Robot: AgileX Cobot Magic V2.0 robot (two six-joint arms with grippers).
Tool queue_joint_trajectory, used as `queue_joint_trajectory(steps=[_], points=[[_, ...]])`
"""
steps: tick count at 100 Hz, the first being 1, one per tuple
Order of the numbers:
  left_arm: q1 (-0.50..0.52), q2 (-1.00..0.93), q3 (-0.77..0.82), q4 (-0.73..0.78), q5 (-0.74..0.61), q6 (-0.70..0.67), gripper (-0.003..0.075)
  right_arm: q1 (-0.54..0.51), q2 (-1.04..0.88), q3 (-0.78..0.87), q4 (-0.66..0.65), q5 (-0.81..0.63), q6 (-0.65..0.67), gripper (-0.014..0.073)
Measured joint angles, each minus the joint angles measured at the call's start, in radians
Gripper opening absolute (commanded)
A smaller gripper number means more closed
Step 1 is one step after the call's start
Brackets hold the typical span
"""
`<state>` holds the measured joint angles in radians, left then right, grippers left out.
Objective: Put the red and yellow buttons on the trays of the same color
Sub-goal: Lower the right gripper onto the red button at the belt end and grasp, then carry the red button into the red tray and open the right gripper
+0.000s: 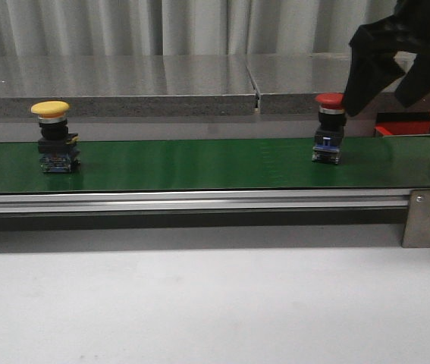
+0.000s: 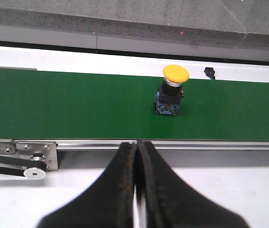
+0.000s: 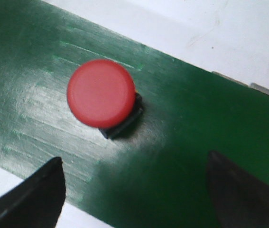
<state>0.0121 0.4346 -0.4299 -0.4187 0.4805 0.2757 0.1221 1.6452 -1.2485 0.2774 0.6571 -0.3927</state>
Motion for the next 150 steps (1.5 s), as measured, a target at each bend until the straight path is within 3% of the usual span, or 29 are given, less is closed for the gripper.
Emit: queue_joint_trajectory(steps=[18, 25, 32, 45, 52, 75, 93, 124, 150], points=[[0.000, 0.000, 0.000, 0.000, 0.000, 0.000, -0.0019, 0.009, 0.093, -0.089, 0.000, 0.006, -0.004, 0.0585], [0.000, 0.000, 0.000, 0.000, 0.000, 0.000, -0.0019, 0.009, 0.125, -0.120, 0.000, 0.006, -0.004, 0.0540], [0.000, 0.000, 0.000, 0.000, 0.000, 0.000, -0.0019, 0.009, 0.150, -0.143, 0.000, 0.008, -0.004, 0.0431], [0.000, 0.000, 0.000, 0.000, 0.000, 0.000, -0.0019, 0.009, 0.167, -0.155, 0.000, 0.025, -0.005, 0.0144], [0.000, 0.000, 0.000, 0.000, 0.000, 0.000, -0.0019, 0.009, 0.167, -0.159, 0.000, 0.041, -0.005, 0.0071], [0.000, 0.000, 0.000, 0.000, 0.000, 0.000, -0.0019, -0.032, 0.167, -0.244, 0.000, 0.171, -0.005, 0.0065], [0.000, 0.000, 0.000, 0.000, 0.000, 0.000, -0.0019, -0.153, 0.167, -0.372, 0.000, 0.243, -0.005, 0.0065], [0.000, 0.000, 0.000, 0.000, 0.000, 0.000, -0.0019, -0.417, 0.187, -0.481, 0.000, 0.184, 0.011, 0.0065], [0.000, 0.000, 0.000, 0.000, 0.000, 0.000, -0.0019, -0.506, 0.320, -0.535, 0.000, 0.111, 0.012, 0.0065]])
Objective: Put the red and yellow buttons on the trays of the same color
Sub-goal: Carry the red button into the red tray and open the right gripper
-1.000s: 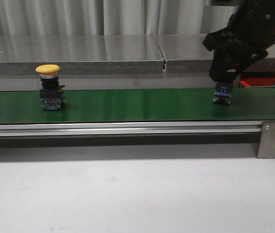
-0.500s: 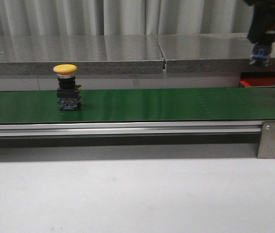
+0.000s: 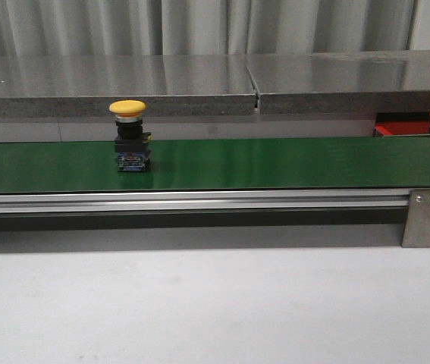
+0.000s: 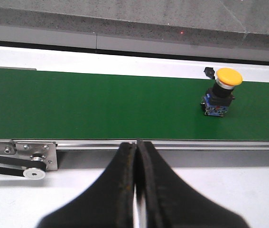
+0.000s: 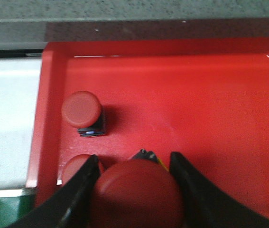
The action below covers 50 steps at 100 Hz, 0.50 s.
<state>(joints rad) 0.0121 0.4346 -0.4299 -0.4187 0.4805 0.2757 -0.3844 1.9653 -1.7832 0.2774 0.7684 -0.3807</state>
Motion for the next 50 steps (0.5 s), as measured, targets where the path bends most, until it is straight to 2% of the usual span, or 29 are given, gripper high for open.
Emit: queue_joint_trajectory(steps=[50], points=[[0.000, 0.000, 0.000, 0.000, 0.000, 0.000, -0.0019, -0.004, 0.210, -0.148, 0.019, -0.086, 0.002, 0.0065]])
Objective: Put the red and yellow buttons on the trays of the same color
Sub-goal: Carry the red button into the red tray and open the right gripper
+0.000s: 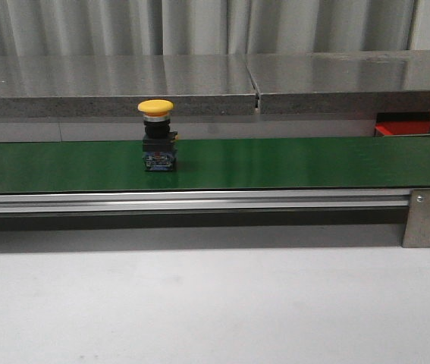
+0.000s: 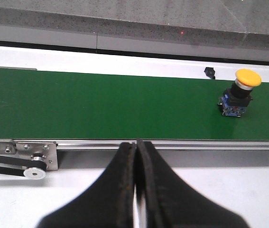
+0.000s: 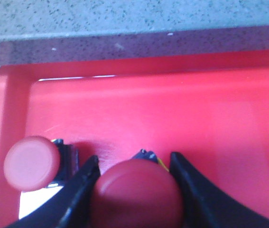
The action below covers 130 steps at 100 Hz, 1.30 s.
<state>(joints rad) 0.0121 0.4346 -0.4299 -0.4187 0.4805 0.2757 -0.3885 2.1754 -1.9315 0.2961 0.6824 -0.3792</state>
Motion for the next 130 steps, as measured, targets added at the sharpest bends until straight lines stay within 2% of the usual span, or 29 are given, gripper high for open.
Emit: queue_joint_trajectory(steps=[82, 91, 105, 111, 118, 130], points=[[0.000, 0.000, 0.000, 0.000, 0.000, 0.000, -0.0019, 0.002, 0.123, -0.002, 0.023, -0.027, 0.000, 0.0086], [0.000, 0.000, 0.000, 0.000, 0.000, 0.000, -0.0019, 0.002, 0.124, -0.006, 0.024, -0.027, 0.000, 0.0196], [0.000, 0.000, 0.000, 0.000, 0.000, 0.000, -0.0019, 0.002, 0.125, -0.006, 0.033, -0.029, 0.000, 0.0513], [0.000, 0.000, 0.000, 0.000, 0.000, 0.000, -0.0019, 0.002, 0.127, -0.006, 0.034, -0.029, 0.000, 0.0595], [0.000, 0.000, 0.000, 0.000, 0.000, 0.000, -0.0019, 0.002, 0.129, -0.006, 0.034, -0.029, 0.000, 0.0636], [0.000, 0.000, 0.000, 0.000, 0.000, 0.000, -0.0019, 0.002, 0.123, -0.006, 0.034, -0.029, 0.000, 0.0635]])
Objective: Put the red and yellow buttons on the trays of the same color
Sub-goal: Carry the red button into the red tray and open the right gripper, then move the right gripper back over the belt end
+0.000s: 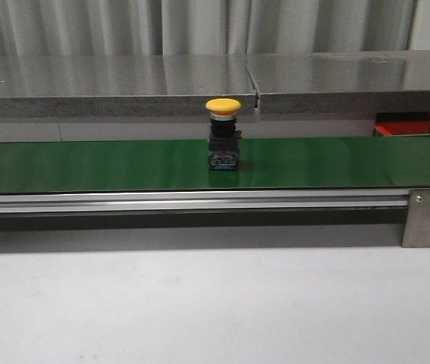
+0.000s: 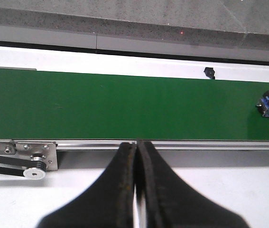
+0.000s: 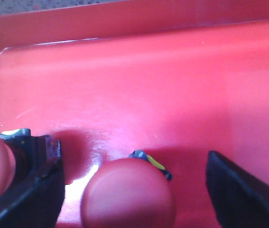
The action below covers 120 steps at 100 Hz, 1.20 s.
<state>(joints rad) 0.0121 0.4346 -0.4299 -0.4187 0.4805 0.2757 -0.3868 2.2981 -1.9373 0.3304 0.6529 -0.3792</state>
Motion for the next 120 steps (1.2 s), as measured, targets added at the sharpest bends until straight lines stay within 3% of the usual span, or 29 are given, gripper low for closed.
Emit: queue_joint_trajectory(steps=[31, 90, 120], points=[[0.000, 0.000, 0.000, 0.000, 0.000, 0.000, -0.0019, 0.000, -0.115, -0.009, 0.000, 0.048, 0.000, 0.0635], [0.000, 0.000, 0.000, 0.000, 0.000, 0.000, -0.0019, 0.000, -0.493, -0.009, 0.056, 0.432, -0.128, 0.0635], [0.000, 0.000, 0.000, 0.000, 0.000, 0.000, -0.0019, 0.000, -0.659, 0.231, 0.161, 0.486, -0.204, 0.0633]])
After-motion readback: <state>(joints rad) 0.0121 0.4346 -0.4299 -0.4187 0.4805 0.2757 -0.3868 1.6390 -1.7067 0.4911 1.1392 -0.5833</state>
